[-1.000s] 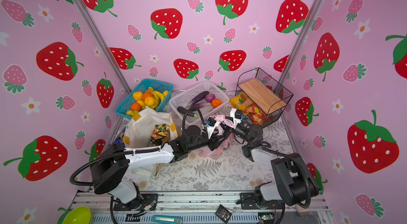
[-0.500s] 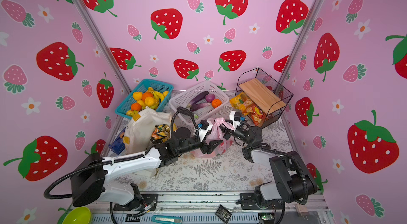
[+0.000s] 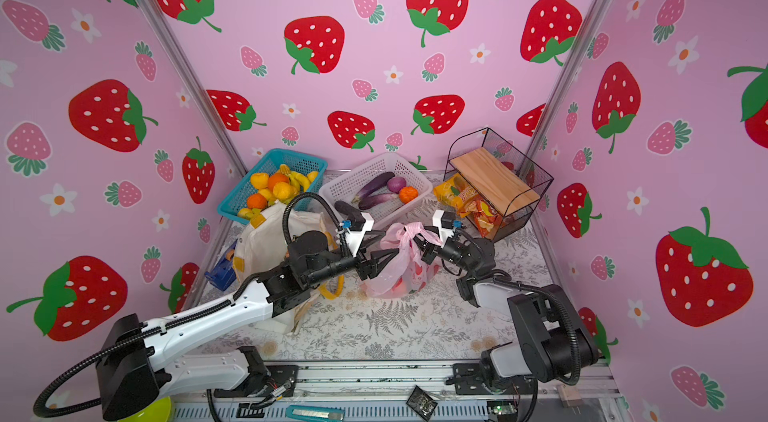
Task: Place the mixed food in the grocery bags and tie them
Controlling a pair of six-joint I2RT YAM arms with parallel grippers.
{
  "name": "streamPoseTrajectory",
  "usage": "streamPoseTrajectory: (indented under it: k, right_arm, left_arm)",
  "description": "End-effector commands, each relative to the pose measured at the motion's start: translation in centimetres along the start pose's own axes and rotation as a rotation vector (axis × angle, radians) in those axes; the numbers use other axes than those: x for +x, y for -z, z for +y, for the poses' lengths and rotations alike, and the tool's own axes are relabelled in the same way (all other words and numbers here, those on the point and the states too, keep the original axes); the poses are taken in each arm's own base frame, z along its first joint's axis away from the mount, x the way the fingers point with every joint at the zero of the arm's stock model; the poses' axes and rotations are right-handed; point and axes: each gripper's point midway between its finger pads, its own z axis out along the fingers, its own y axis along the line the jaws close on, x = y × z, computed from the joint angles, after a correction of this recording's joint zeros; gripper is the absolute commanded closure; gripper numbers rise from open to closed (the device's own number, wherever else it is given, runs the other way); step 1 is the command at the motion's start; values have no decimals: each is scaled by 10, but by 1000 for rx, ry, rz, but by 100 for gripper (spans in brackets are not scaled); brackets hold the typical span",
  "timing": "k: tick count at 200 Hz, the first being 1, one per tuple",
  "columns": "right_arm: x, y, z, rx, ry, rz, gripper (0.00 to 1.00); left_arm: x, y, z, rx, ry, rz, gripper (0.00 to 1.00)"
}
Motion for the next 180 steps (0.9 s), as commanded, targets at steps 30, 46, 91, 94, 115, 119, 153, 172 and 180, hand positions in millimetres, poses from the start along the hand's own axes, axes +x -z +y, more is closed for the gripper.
streamPoseTrajectory:
  k: [30,46,91,94,115,119,153,172,180]
  right_arm:
    - [-23,1,10,-35,87,-71,100]
    - [-22,1,9,-35,88,-69,100]
    - [-23,1,10,-33,91,-67,100]
    - [-23,1,10,-33,92,-67,100]
    - [-24,2,12,-34,96,-67,100]
    - [-24,2,11,-33,95,-66,100]
    - [-25,2,12,-34,99,-65,100]
    - [-23,1,12,-35,97,-62,100]
    - [-23,1,13,-38,99,-63,100]
  left_arm:
    - [0,-14,19,30,374,102,57]
    - [3,-22,18,45,412,126,59]
    - [8,-38,21,65,478,147,60]
    - [8,-39,21,66,479,148,60]
    - [9,-45,23,70,481,155,61]
    - [10,-45,24,69,482,156,61]
    - [12,-52,25,82,489,158,63]
    - [11,-55,24,99,487,154,64]
    - [10,-56,24,103,481,152,65]
